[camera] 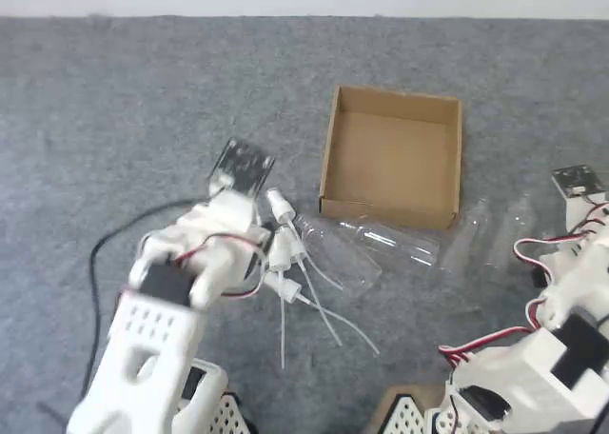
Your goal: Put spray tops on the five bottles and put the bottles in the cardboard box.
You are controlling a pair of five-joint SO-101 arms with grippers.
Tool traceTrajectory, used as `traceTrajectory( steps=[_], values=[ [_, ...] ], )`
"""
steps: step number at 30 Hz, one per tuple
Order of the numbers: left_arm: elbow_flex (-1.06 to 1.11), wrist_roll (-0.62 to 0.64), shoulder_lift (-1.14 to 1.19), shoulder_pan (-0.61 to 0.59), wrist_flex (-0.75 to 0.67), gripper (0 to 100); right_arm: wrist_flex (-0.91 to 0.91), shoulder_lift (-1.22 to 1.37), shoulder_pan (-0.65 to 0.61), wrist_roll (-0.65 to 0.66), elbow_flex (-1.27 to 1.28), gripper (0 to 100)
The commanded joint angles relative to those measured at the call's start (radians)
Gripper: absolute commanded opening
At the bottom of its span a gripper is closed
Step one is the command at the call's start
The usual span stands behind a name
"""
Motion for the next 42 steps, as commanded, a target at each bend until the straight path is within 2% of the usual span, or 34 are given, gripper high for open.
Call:
traceTrajectory(
  steps=[1,4,16,19,25,30,38,42],
  values=[
    [-0.059,0.035,0.244,0.038,-0.077,17,-0.008,0.03,0.03,0.018,0.04,0.7],
    [-0.036,0.055,0.33,0.041,-0.161,21,-0.008,0.031,0.027,0.018,0.041,0.7],
    [-0.039,0.084,0.571,0.037,-0.333,21,-0.008,0.039,0.027,0.018,0.043,0.7],
    [-0.039,0.083,0.595,0.037,-0.334,20,-0.008,0.039,0.027,0.018,0.043,0.7],
    [-0.03,0.078,0.605,0.037,-0.325,11,-0.007,0.036,0.03,0.018,0.043,0.7],
    [-0.048,0.032,0.595,0.029,-0.23,11,-0.005,0.035,0.033,0.018,0.043,0.7],
    [-0.077,-0.086,0.605,-0.152,-0.224,11,-0.007,0.036,0.033,0.018,0.043,0.7],
    [-0.073,-0.137,0.605,-0.173,-0.222,17,-0.005,0.038,0.027,0.018,0.043,0.7]
  ],
)
